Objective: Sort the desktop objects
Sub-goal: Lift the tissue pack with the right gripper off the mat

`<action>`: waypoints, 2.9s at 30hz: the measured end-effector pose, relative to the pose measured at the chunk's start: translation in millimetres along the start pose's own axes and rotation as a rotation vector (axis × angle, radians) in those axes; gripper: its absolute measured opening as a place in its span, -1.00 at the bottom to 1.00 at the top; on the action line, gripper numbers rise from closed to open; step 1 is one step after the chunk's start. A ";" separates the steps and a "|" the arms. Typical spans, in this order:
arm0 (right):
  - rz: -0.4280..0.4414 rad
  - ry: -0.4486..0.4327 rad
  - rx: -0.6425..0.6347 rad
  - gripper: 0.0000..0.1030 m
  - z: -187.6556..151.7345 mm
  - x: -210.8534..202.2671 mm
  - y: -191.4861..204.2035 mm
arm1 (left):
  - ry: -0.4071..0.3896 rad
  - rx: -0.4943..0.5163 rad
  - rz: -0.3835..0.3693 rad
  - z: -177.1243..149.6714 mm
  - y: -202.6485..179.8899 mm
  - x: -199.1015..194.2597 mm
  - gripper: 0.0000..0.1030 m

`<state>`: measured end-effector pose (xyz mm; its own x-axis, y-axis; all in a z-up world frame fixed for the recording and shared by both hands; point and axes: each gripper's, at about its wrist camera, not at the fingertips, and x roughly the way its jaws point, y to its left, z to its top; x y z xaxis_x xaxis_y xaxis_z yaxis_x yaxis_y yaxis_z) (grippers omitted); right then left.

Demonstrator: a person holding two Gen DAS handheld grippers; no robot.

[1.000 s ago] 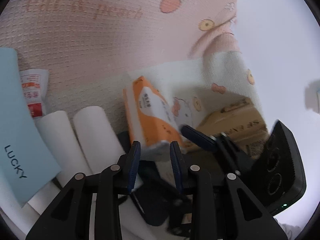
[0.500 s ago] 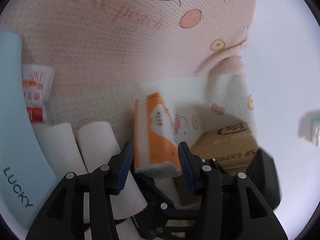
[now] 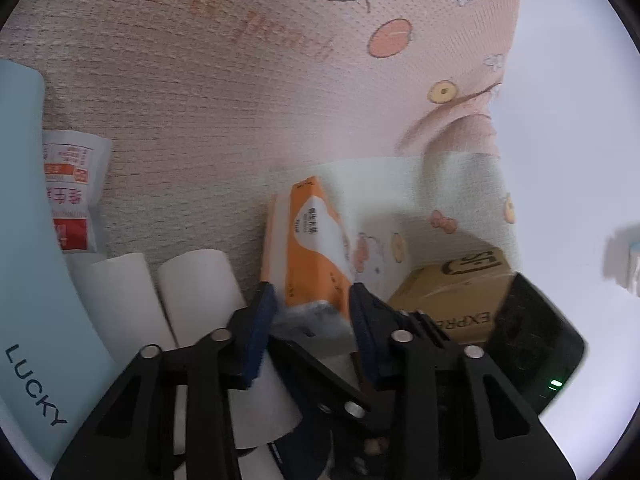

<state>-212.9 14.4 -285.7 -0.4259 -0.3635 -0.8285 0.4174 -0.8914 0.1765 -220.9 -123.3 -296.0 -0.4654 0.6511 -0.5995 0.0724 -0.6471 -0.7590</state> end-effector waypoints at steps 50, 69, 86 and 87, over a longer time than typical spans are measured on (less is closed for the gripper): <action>0.062 0.431 0.525 0.70 36.3 36.3 -61.1 | -0.068 0.061 0.056 -7.7 -12.9 3.1 -0.27; 0.149 0.283 0.408 0.69 19.6 -51.6 -2.5 | -0.221 0.104 0.024 -67.3 -50.7 -75.2 -0.27; 0.182 0.270 0.338 0.69 -79.6 -83.6 28.0 | -0.191 0.123 0.157 -168.9 -68.6 -82.6 -0.27; 0.191 0.268 0.351 0.69 -84.7 -84.3 26.0 | -0.189 0.128 0.166 -172.4 -69.6 -82.5 -0.27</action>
<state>-98.2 44.7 -256.2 -0.1267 -0.4887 -0.8632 0.1519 -0.8695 0.4699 -35.5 -63.6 -237.4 -0.6137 0.4542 -0.6458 0.0550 -0.7914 -0.6089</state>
